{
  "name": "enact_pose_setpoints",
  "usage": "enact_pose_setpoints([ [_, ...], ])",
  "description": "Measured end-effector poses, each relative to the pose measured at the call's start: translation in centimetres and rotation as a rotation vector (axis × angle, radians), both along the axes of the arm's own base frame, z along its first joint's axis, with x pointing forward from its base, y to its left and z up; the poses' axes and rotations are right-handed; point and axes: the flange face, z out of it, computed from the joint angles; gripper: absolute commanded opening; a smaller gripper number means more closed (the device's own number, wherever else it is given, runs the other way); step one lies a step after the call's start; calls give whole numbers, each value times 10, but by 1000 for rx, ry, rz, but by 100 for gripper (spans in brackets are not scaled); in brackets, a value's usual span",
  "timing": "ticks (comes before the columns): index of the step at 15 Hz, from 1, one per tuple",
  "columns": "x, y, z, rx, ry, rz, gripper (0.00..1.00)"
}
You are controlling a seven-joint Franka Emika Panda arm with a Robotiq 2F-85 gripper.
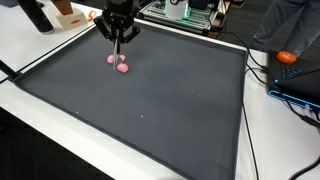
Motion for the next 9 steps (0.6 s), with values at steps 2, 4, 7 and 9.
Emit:
enact_pose_setpoints([
  [2, 3, 21, 2, -60, 36, -8, 1],
  [4, 5, 42, 4, -116, 80, -12, 1],
  [7, 9, 67, 4, -187, 146, -19, 1],
  [9, 13, 79, 1, -224, 186, -21, 1],
])
